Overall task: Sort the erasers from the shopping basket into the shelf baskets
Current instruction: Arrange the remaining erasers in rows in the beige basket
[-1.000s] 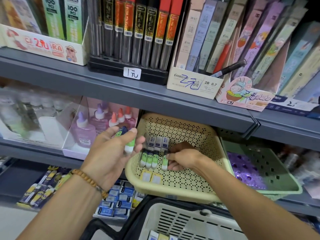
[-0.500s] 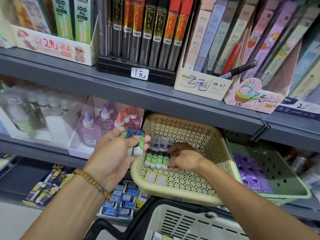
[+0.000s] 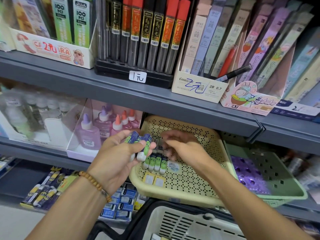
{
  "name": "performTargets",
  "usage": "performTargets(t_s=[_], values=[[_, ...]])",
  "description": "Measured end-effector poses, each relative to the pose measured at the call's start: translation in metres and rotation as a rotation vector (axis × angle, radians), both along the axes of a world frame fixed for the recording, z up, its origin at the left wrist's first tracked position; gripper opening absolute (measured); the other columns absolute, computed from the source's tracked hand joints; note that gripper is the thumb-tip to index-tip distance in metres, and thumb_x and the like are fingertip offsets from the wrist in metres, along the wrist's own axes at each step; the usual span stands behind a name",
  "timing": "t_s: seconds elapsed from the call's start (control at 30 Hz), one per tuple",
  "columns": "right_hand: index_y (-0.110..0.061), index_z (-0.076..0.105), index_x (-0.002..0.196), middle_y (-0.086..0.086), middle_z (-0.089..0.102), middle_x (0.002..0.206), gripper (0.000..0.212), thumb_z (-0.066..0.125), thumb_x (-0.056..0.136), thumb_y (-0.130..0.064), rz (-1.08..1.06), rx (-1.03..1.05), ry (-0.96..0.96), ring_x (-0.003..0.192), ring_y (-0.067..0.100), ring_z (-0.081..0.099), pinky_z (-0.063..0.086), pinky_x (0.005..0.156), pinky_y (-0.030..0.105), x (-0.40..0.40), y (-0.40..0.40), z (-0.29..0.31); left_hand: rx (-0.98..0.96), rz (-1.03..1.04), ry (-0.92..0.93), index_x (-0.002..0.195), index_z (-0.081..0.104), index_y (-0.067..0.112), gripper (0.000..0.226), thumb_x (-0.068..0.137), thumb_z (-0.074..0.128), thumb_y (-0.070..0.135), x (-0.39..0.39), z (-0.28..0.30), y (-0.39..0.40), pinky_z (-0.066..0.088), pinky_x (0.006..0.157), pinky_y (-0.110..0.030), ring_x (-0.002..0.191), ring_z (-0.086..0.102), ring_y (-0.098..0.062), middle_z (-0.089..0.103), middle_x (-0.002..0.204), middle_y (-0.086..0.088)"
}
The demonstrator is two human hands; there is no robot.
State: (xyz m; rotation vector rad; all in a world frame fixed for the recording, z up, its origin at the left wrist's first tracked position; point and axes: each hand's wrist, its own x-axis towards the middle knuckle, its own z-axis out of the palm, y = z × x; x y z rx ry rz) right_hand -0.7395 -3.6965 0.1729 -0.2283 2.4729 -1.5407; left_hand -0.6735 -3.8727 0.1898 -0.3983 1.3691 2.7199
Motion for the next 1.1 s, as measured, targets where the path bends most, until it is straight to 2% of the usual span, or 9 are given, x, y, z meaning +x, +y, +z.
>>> performTargets(t_s=[0.1, 0.27, 0.37, 0.43, 0.5, 0.57, 0.73, 0.87, 1.1], values=[[-0.041, 0.069, 0.107, -0.005, 0.073, 0.083, 0.026, 0.069, 0.082, -0.048, 0.181, -0.062, -0.025, 0.069, 0.004, 0.063, 0.051, 0.064, 0.023, 0.014, -0.009, 0.015, -0.022, -0.008, -0.014, 0.108, 0.053, 0.007, 0.029, 0.087, 0.054, -0.014, 0.000, 0.001, 0.004, 0.057, 0.079, -0.036, 0.074, 0.073, -0.024, 0.071, 0.099, -0.021], [-0.023, 0.071, 0.088, -0.004, 0.068, 0.077, 0.001, 0.072, 0.088, -0.024, 0.165, -0.183, -0.061, 0.066, 0.011, 0.056, 0.045, 0.057, 0.024, 0.016, -0.012, 0.016, -0.085, -0.036, -0.013, 0.108, 0.059, 0.005, 0.024, 0.088, 0.056, -0.009, 0.003, -0.003, 0.009, 0.060, 0.069, -0.029, 0.077, 0.073, -0.017, 0.075, 0.092, -0.012], [-0.019, 0.073, 0.080, 0.004, 0.070, 0.077, 0.012, 0.069, 0.088, -0.012, 0.052, -0.263, -0.130, 0.060, 0.013, 0.057, 0.049, 0.052, 0.022, 0.003, 0.008, 0.014, -0.152, -0.009, -0.020, 0.127, 0.049, 0.002, 0.036, 0.093, 0.055, -0.003, 0.003, -0.003, 0.008, 0.061, 0.070, -0.028, 0.082, 0.074, -0.022, 0.071, 0.108, -0.014], [-0.013, 0.072, 0.085, 0.006, 0.072, 0.076, 0.004, 0.072, 0.086, -0.010, -0.023, -0.137, -0.165, 0.057, 0.012, 0.060, 0.052, 0.053, 0.020, -0.007, 0.025, 0.010, -0.232, -0.011, -0.009, 0.130, 0.047, 0.006, 0.035, 0.096, 0.054, 0.005, 0.003, -0.002, 0.007, 0.061, 0.064, -0.027, 0.079, 0.074, -0.022, 0.070, 0.113, -0.006], [-0.011, 0.071, 0.088, 0.008, 0.073, 0.075, 0.003, 0.073, 0.085, -0.011, -0.061, 0.087, -0.206, 0.060, 0.013, 0.065, 0.056, 0.059, 0.022, -0.017, 0.038, 0.000, -0.269, -0.024, 0.008, 0.109, 0.054, 0.018, 0.016, 0.097, 0.054, 0.009, 0.004, 0.000, 0.005, 0.059, 0.054, -0.026, 0.071, 0.074, -0.019, 0.072, 0.109, -0.002], [-0.014, 0.071, 0.088, 0.008, 0.075, 0.076, 0.006, 0.071, 0.088, -0.008, -0.060, 0.225, -0.272, 0.067, 0.014, 0.072, 0.058, 0.066, 0.024, -0.024, 0.041, -0.013, -0.256, -0.015, -0.011, 0.096, 0.053, 0.023, 0.017, 0.096, 0.054, 0.006, 0.005, 0.003, 0.005, 0.055, 0.049, -0.024, 0.061, 0.070, -0.015, 0.074, 0.102, -0.008], [-0.007, 0.066, 0.102, 0.012, 0.076, 0.081, 0.016, 0.070, 0.087, -0.004, -0.075, 0.317, -0.314, 0.076, 0.018, 0.075, 0.061, 0.079, 0.034, -0.030, 0.028, -0.039, -0.200, -0.037, -0.034, 0.119, 0.051, 0.007, 0.036, 0.089, 0.050, -0.013, 0.003, 0.002, 0.002, 0.059, 0.060, -0.025, 0.071, 0.073, -0.019, 0.072, 0.101, -0.022], [-0.018, 0.069, 0.087, 0.008, 0.076, 0.074, 0.003, 0.072, 0.088, -0.016, -0.073, 0.359, -0.218, 0.061, 0.009, 0.072, 0.057, 0.059, 0.023, -0.026, 0.024, -0.034, -0.285, -0.116, 0.019, 0.108, 0.058, -0.001, 0.022, 0.090, 0.051, -0.013, 0.005, 0.001, 0.002, 0.060, 0.071, -0.025, 0.083, 0.074, -0.022, 0.071, 0.106, -0.021], [-0.037, 0.074, 0.083, -0.007, 0.070, 0.065, 0.008, 0.067, 0.083, -0.040, -0.021, -0.078, 0.050, 0.052, 0.005, 0.059, 0.047, 0.051, 0.020, 0.010, -0.003, 0.004, -0.370, -0.126, 0.062, 0.103, 0.062, -0.003, 0.013, 0.095, 0.052, -0.003, 0.006, -0.001, 0.007, 0.059, 0.069, -0.024, 0.080, 0.074, -0.021, 0.073, 0.098, -0.019]])
